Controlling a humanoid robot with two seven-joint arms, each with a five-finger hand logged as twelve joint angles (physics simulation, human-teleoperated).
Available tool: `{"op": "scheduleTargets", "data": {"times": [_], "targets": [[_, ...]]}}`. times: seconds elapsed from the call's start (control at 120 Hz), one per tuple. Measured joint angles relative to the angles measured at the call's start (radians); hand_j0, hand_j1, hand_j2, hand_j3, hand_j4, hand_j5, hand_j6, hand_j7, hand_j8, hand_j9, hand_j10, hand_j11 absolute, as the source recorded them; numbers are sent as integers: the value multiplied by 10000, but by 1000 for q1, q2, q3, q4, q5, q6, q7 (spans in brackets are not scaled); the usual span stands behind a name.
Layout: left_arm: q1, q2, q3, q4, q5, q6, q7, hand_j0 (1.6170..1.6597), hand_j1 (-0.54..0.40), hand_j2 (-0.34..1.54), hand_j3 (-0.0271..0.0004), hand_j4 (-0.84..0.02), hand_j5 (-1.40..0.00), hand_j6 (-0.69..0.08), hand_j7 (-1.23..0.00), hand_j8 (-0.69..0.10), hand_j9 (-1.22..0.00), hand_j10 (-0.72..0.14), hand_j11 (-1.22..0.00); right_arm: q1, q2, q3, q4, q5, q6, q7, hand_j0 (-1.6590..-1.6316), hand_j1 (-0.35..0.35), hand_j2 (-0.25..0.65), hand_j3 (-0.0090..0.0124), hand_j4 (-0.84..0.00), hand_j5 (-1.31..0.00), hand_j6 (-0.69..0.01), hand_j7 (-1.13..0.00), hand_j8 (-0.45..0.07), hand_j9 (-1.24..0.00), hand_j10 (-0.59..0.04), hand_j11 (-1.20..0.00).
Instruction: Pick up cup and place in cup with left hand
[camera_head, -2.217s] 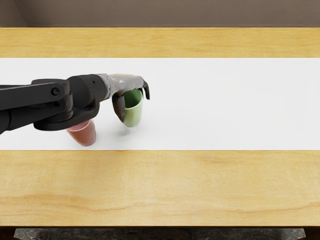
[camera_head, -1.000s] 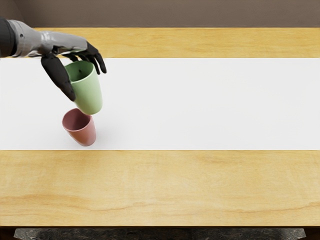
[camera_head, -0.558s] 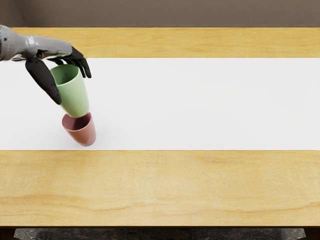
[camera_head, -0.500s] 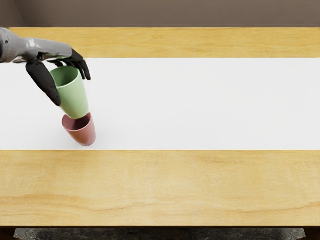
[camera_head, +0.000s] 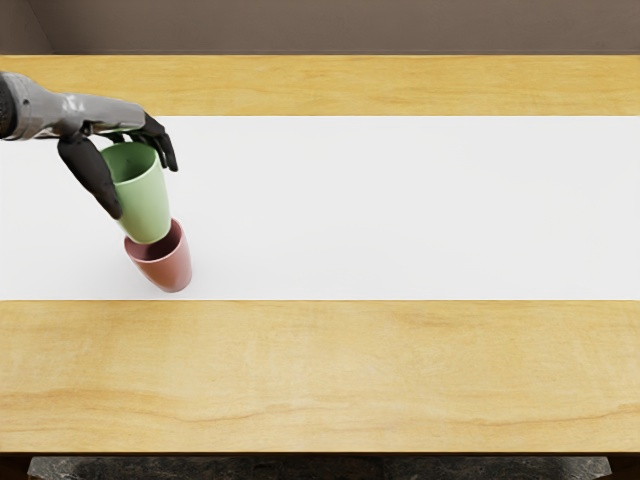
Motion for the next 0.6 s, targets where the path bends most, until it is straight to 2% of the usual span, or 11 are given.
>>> {"op": "scheduleTargets", "data": {"times": [0.242, 0.6], "targets": [[20, -3, -3, -2, 13, 31, 0, 16542, -2029, 2679, 0, -4304, -6270, -2974, -6276, -2165, -6281, -3372, -6158, 0, 0, -1, -2, 0, 0, 1, -16581, -3204, -48, 0, -241, -311, -241, -311, -240, -311, -240, -311], [48, -21, 0, -1, 34, 32, 0, 16566, -1508, 2073, 0, -4307, -5766, -3546, -5830, -2632, -5896, -3833, -5795, 0, 0, -1, -3, 0, 0, 2, -16581, -3204, -48, 0, -241, -311, -242, -311, -241, -311, -240, -311]]}}
